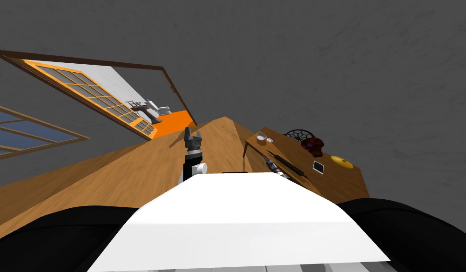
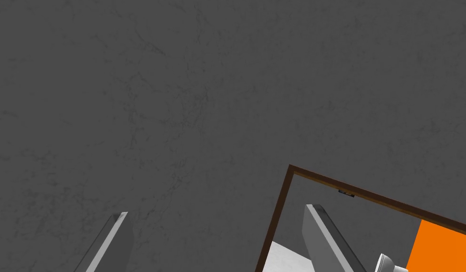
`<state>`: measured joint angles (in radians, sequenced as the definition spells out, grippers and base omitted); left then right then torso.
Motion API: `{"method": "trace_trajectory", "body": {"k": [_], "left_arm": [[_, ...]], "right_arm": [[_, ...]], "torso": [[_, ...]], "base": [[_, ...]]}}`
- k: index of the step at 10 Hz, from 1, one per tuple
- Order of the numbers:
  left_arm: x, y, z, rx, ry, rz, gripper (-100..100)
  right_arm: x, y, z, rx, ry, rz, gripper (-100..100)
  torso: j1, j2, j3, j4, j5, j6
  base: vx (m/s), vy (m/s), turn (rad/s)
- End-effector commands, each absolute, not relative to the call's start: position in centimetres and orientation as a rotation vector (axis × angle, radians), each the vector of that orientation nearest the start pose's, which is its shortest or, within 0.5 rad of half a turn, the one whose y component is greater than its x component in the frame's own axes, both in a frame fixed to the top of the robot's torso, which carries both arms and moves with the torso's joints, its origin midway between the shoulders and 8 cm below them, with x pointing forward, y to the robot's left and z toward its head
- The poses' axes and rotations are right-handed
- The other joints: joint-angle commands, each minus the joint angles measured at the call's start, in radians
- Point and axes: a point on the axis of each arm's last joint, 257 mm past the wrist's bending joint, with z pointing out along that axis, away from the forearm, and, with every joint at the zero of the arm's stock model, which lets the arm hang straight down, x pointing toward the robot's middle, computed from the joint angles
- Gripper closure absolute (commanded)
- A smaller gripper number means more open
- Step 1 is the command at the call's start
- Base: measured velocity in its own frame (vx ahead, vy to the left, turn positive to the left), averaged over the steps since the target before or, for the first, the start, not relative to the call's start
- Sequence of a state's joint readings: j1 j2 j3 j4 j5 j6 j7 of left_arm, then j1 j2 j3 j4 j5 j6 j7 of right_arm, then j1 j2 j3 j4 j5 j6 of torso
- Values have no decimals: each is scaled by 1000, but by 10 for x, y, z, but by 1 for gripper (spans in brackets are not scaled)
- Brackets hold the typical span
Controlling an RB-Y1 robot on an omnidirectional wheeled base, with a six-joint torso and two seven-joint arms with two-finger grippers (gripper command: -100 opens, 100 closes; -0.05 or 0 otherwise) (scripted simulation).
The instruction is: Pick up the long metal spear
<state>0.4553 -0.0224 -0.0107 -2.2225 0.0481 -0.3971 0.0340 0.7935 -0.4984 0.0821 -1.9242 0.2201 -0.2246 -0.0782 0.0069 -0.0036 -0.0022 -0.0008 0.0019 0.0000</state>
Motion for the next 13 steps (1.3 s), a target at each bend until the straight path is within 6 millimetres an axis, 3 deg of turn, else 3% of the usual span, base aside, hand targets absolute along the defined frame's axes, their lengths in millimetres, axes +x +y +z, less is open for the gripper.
{"method": "trace_trajectory", "body": {"k": [1, 2, 3, 5, 6, 7, 8, 9, 10, 12, 13], "left_arm": [[374, 282, -7, -817, 635, -1363, 0], [374, 282, -7, -817, 635, -1364, 0], [374, 282, -7, -818, 635, -1364, 0], [374, 282, -7, -817, 635, -1364, 0], [374, 282, -7, -817, 635, -1363, 0], [374, 282, -7, -817, 635, -1363, 0], [374, 282, -7, -817, 635, -1363, 0], [374, 282, -7, -817, 635, -1363, 0], [374, 282, -7, -817, 635, -1363, 0], [374, 282, -7, -817, 635, -1363, 0], [374, 282, -7, -817, 635, -1363, 0]], "right_arm": [[267, -335, -353, 885, 1829, 697, -100], [245, -348, -377, 890, 1909, 625, -100], [245, -349, -377, 893, 1911, 620, -100], [198, -375, -419, 886, 2069, 469, -100], [198, -376, -420, 889, 2071, 465, -100], [173, -389, -437, 875, 2149, 387, -100], [173, -389, -437, 875, 2149, 387, -100], [149, -401, -452, 852, 2225, 314, -100], [148, -402, -453, 854, 2227, 311, -100], [101, -425, -477, 784, 2374, 167, -100], [99, -426, -478, 785, 2377, 163, -100]], "torso": [[0, 0, 0, 0, 0, 0], [-1, 0, 0, 0, 0, 0], [0, -1, -1, 0, 0, 0], [-3, 1, 0, 0, -1, 0], [-3, 0, 0, 0, -1, 0], [-4, 1, 0, 0, -1, 0], [-3, 0, 0, 0, -1, 0], [-4, 1, 0, 0, -1, 0], [-5, 1, 1, 0, -1, 0], [-6, 1, 1, 0, -1, 0], [-7, 1, 0, 0, -1, 0]], "base": [[70, 80, 78], [96, 106, 117], [63, 74, 27], [59, 66, 117], [60, 44, 54], [70, 68, 105], [53, 49, 43], [53, 25, 96], [48, 11, 63], [60, 9, 178], [49, -9, 54]]}}
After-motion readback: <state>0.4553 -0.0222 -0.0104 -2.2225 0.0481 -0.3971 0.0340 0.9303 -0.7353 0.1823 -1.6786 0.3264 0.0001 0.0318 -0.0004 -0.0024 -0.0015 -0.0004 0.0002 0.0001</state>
